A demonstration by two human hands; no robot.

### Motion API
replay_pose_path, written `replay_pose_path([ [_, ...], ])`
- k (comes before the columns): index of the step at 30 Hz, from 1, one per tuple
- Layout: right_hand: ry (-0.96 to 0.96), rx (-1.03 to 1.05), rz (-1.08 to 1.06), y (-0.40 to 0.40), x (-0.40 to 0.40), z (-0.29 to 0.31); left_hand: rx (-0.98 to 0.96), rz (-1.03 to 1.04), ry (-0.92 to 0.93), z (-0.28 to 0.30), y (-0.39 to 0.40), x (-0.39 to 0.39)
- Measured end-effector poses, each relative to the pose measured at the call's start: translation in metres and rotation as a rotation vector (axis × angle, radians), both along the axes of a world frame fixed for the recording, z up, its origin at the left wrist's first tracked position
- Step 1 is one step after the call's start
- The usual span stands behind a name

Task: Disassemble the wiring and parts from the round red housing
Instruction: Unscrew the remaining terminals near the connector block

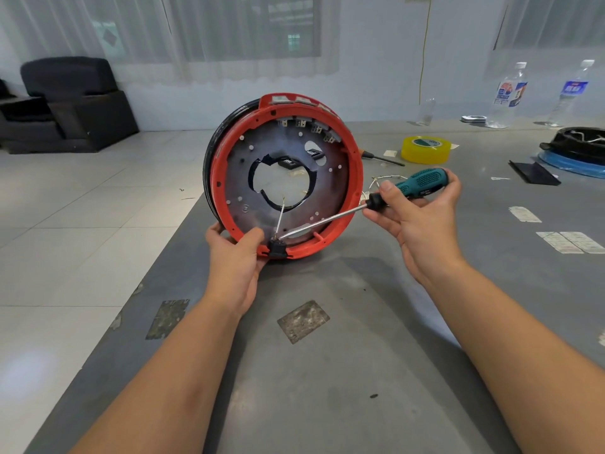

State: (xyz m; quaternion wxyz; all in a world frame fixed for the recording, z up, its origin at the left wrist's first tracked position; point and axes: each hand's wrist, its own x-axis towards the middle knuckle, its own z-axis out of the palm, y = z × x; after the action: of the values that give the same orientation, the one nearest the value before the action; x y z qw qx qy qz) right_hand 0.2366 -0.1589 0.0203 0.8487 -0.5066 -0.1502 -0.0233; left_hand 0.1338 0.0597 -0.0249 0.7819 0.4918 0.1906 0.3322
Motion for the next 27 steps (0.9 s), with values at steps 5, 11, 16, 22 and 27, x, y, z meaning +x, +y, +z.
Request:
replay_pose_path([
  [5, -0.032, -0.016, -0.010, -0.0014, -0.0014, 0.0038, 0.066, -0.002, 0.002, -0.0020, 0.0000, 0.0014],
  [11, -0.078, -0.025, -0.031, -0.0037, -0.0014, 0.0058, 0.093, 0.004, 0.010, -0.0018, -0.0010, 0.0007],
  [16, -0.079, -0.039, -0.020, -0.0037, -0.0011, 0.0047, 0.100, 0.007, 0.011, -0.0008, -0.0020, -0.0001],
  [22, -0.091, -0.055, -0.011, -0.0032, -0.0010, 0.0044, 0.104, 0.006, 0.023, -0.0022, -0.0013, 0.0004],
  [27, -0.109, -0.091, 0.003, -0.0035, -0.0015, 0.0053, 0.184, 0.005, 0.075, -0.0053, 0.0022, 0.0022],
])
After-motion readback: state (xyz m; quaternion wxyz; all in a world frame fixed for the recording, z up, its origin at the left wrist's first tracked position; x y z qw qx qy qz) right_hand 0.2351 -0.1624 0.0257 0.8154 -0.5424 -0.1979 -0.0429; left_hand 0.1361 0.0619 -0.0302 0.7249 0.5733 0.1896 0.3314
